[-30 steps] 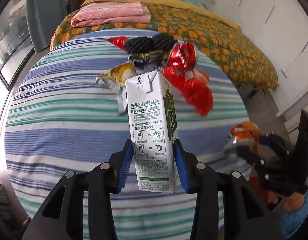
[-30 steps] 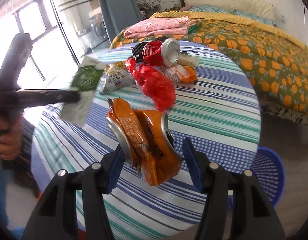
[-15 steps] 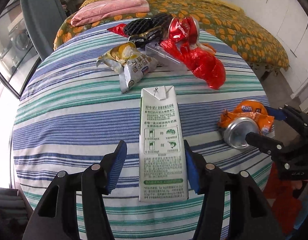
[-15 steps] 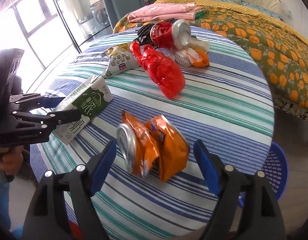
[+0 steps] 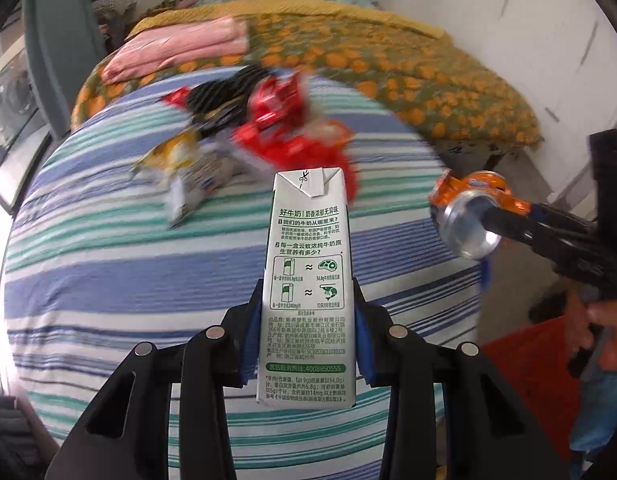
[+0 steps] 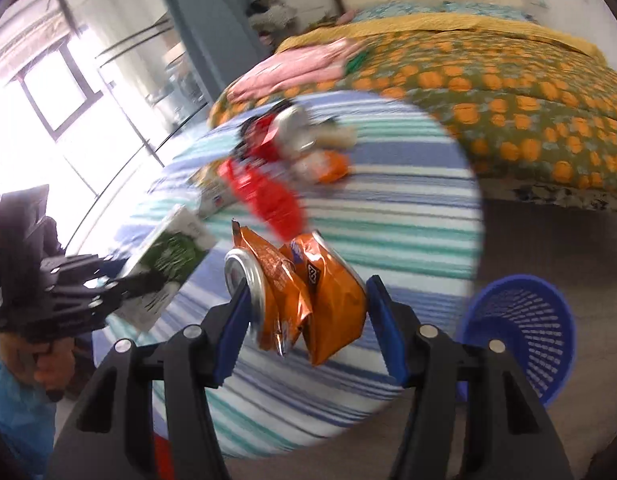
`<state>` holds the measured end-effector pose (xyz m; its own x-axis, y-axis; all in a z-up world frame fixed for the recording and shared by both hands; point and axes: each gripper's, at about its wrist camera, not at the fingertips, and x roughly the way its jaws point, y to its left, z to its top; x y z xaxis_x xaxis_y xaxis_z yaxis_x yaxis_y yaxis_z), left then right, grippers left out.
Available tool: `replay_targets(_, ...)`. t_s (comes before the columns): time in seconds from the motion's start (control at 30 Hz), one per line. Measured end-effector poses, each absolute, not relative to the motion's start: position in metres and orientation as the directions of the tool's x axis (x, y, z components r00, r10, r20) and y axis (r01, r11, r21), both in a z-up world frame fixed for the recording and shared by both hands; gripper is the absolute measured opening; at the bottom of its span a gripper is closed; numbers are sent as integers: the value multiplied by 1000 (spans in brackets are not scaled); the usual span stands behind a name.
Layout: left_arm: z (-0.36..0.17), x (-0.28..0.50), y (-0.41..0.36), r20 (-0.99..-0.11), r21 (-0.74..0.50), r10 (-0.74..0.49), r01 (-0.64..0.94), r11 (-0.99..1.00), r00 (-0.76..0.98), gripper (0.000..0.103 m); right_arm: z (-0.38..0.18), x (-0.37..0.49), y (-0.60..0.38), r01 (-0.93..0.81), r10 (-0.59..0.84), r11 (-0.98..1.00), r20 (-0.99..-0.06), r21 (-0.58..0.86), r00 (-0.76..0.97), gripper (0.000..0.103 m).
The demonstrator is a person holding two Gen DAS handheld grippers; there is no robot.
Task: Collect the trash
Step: 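Carry carton and can to the blue wastebasket and open both tools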
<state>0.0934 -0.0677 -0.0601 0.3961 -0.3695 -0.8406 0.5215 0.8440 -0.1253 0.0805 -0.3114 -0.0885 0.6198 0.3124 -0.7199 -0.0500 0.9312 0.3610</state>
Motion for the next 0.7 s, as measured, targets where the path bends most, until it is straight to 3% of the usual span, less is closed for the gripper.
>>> replay_targets(0.17, -39, 77, -149, -800, -204, -495, 624, 755, 338, 38, -95, 65, -404, 135, 129, 953, -767, 271, 628, 57)
replay_targets(0.3, -50, 68, -223, -808, -231, -527, 679, 697, 266, 38, -121, 57, -469, 267, 13, 942, -816, 204, 579, 57)
replay_targets(0.53, -112, 64, -344, -850, -245, -497, 707, 664, 173, 39, -177, 52, -542, 403, -50, 899, -875, 170, 481, 57)
replay_targets(0.7, -159, 76, -390, -869, -255, -472, 688, 680, 145, 39, -210, 54, -571, 465, -28, 864, -904, 194, 428, 58)
